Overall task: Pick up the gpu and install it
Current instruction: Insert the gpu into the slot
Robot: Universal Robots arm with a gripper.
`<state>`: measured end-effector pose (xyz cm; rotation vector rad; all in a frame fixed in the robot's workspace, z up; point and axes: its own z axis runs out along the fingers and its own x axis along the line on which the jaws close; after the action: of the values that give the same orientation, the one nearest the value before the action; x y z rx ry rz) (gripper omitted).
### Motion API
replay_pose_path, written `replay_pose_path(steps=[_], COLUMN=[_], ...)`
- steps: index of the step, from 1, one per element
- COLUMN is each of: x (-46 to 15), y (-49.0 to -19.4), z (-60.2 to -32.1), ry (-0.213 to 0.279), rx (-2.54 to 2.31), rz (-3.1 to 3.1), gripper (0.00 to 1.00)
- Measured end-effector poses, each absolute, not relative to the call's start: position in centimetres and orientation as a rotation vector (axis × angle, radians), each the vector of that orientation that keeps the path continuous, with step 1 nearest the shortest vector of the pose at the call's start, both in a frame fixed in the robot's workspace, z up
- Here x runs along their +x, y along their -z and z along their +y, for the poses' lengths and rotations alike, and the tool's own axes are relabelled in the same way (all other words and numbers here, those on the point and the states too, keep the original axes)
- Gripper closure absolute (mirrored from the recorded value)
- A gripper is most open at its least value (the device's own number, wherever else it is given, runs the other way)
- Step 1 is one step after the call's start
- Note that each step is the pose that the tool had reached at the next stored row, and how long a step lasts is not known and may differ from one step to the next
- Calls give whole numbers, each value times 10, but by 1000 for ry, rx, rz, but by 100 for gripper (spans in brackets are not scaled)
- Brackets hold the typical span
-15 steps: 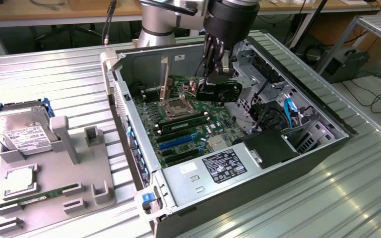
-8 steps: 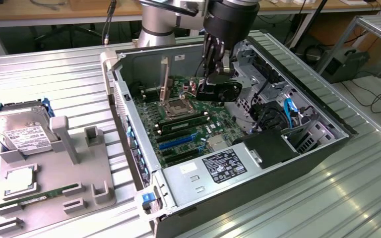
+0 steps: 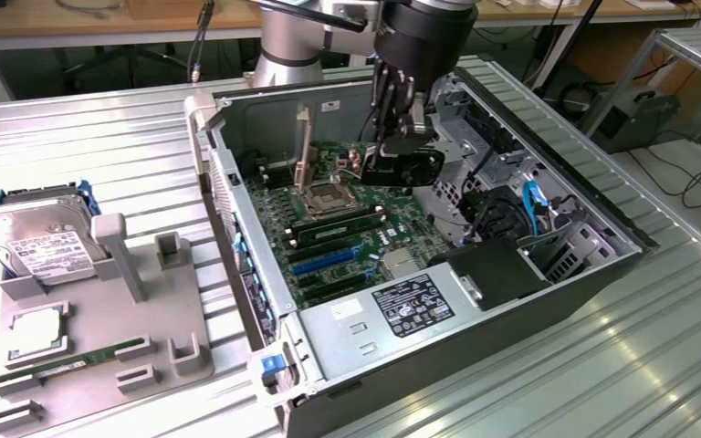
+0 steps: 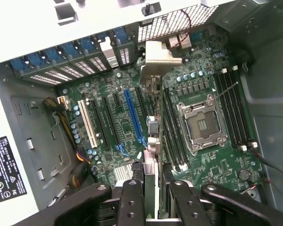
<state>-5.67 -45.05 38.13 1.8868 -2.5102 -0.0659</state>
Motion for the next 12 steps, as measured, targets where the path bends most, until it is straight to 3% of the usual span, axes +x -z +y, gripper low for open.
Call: replay_pose_path(steps=[12], x=[-57], y=[-381], z=[-450], ry=[66], rx=[1955], rz=[-2456], gripper=[74])
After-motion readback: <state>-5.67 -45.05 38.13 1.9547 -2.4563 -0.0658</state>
